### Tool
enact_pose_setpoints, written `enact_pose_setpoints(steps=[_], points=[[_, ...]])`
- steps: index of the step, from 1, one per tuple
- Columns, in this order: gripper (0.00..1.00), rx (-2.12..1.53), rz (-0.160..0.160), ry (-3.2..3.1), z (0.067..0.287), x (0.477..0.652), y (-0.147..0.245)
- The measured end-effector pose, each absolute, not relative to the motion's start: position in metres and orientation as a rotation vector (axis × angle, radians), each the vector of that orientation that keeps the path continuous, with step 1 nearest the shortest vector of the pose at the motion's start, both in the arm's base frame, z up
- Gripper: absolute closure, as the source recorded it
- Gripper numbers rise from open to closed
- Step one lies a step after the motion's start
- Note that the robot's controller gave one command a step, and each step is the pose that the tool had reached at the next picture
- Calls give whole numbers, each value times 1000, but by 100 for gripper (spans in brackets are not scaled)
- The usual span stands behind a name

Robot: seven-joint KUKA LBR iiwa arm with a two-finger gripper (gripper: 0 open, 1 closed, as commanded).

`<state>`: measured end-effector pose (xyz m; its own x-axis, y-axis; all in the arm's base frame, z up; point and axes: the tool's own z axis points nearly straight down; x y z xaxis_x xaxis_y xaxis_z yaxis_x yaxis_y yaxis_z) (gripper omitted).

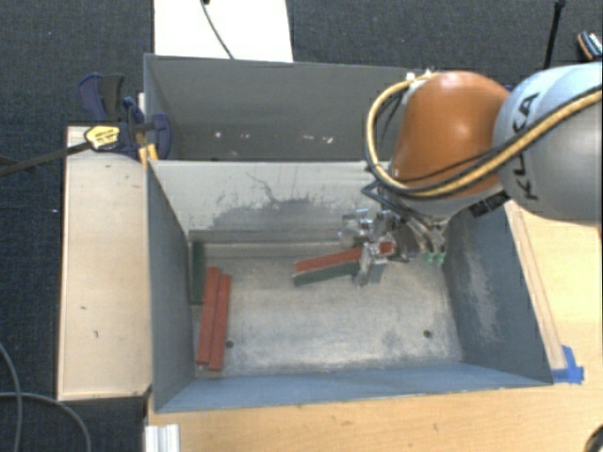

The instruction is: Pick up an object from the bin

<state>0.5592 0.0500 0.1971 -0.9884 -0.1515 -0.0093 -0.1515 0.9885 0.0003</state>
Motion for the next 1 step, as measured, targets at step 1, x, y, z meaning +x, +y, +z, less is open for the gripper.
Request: enact_pose_setpoints(steps=[1], points=[[100,-765,-2,3039,282,541,25]])
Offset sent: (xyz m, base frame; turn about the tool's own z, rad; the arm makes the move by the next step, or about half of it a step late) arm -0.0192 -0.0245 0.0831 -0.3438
